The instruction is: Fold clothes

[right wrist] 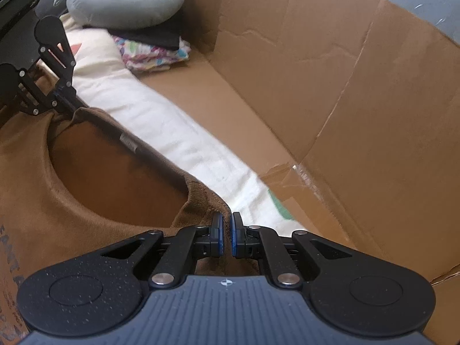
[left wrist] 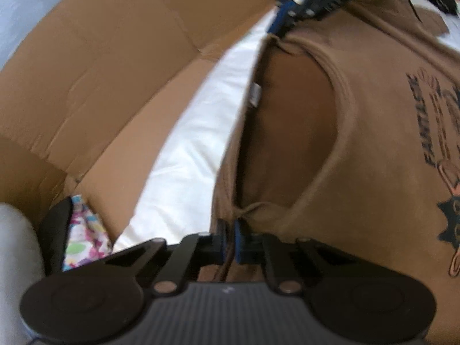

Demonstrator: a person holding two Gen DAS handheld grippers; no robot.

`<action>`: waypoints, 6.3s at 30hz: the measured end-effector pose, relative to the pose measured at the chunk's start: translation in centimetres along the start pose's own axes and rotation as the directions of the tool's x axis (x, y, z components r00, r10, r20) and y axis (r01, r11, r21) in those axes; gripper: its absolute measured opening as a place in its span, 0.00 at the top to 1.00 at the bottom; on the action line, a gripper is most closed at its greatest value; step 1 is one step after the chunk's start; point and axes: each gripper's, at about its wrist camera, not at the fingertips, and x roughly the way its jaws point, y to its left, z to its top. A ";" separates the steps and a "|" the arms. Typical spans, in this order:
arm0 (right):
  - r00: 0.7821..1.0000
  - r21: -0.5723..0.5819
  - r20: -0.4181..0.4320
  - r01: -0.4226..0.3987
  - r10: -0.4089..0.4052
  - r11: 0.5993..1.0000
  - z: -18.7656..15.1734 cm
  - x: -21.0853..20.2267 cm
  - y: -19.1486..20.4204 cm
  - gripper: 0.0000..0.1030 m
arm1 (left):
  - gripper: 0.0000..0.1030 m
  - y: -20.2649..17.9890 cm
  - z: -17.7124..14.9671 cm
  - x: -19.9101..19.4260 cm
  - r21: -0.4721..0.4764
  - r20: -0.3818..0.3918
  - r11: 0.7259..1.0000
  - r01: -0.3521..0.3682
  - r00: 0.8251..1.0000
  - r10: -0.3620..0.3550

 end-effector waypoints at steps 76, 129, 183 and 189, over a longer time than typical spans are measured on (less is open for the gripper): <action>0.999 0.419 0.047 -0.015 -0.005 0.908 0.9 -2.8 -0.8 0.83 | 0.81 0.1 0.7 -6.2 -0.858 -0.026 0.485 -0.167 0.959 0.284; 1.000 0.570 -0.011 0.030 -0.028 0.821 -11.9 -19.0 -4.1 0.63 | 0.52 -7.7 19.4 -7.4 -0.535 0.068 0.845 -0.017 0.996 0.064; 0.981 0.901 -0.039 0.116 -0.188 0.419 -24.0 -18.9 -5.5 0.63 | 1.00 -19.5 27.7 0.6 -0.383 -0.172 0.916 0.119 0.965 -0.197; 0.980 0.910 -0.051 0.125 -0.192 0.395 -24.4 -19.0 -5.9 0.63 | 1.00 -18.9 27.2 0.9 -0.377 -0.194 0.921 0.098 0.964 -0.182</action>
